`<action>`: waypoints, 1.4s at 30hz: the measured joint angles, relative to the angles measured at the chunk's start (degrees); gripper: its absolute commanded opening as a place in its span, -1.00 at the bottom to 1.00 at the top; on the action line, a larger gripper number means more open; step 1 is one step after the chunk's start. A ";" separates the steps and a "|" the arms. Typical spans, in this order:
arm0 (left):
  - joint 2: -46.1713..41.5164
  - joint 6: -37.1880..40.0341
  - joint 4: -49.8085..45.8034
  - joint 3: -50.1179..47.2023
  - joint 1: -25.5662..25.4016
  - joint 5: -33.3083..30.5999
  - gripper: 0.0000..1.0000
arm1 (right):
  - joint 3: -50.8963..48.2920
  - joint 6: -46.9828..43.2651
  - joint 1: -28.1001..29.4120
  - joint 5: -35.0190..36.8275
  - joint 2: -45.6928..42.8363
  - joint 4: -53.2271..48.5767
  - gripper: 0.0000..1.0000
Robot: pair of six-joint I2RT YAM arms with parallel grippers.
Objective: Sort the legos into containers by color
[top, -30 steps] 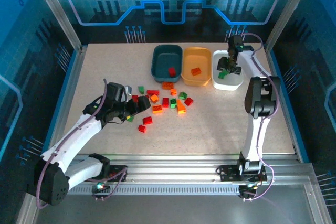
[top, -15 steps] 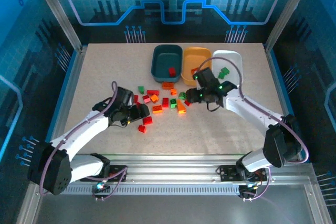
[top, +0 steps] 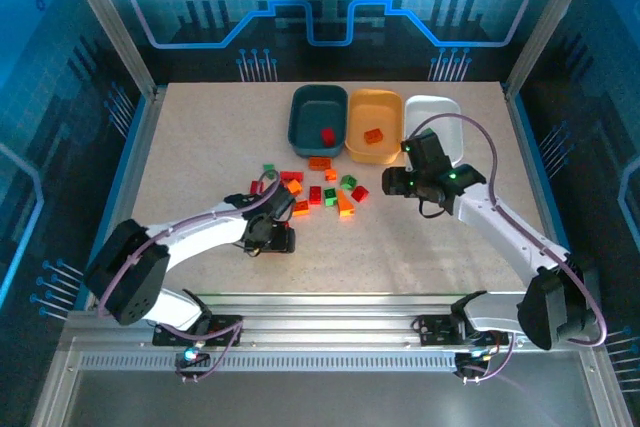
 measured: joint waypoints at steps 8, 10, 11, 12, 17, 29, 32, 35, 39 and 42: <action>4.63 2.71 0.07 3.08 -1.18 -2.73 -0.03 | -1.75 0.00 -0.26 -0.98 0.02 -0.20 0.26; 4.92 2.78 0.04 3.26 -1.20 -2.99 -0.10 | -1.75 0.00 -0.26 -1.11 0.02 -0.17 0.26; 4.92 2.80 0.00 3.26 -1.20 -3.13 -0.16 | -1.75 -0.02 -0.26 -1.14 0.02 -0.15 0.26; 4.92 2.82 0.00 3.26 -1.20 -3.26 -0.22 | -1.75 0.00 -0.26 -1.20 0.04 -0.17 0.26; 4.48 2.67 -0.28 3.28 -1.44 -3.61 -0.38 | -1.75 0.00 -0.26 -2.40 0.79 0.04 0.25; -1.77 4.39 -5.97 14.19 -1.73 -4.87 -0.41 | -0.02 -1.07 -1.55 -3.52 1.88 0.13 0.20; 1.57 6.36 -5.68 21.97 0.17 -4.76 -0.44 | 0.52 -1.03 -0.98 -4.92 3.39 1.09 0.20; 8.41 8.17 -4.72 30.84 3.78 -3.43 -0.46 | 0.72 -0.85 0.74 -5.42 5.53 1.53 0.19; 19.32 9.79 -2.23 42.07 8.09 -0.48 -0.50 | 0.72 -0.83 2.78 -5.53 6.60 1.53 0.19; 27.80 10.25 -0.94 50.27 10.36 1.18 -0.51 | 0.46 -0.81 2.75 -5.33 6.34 1.55 0.20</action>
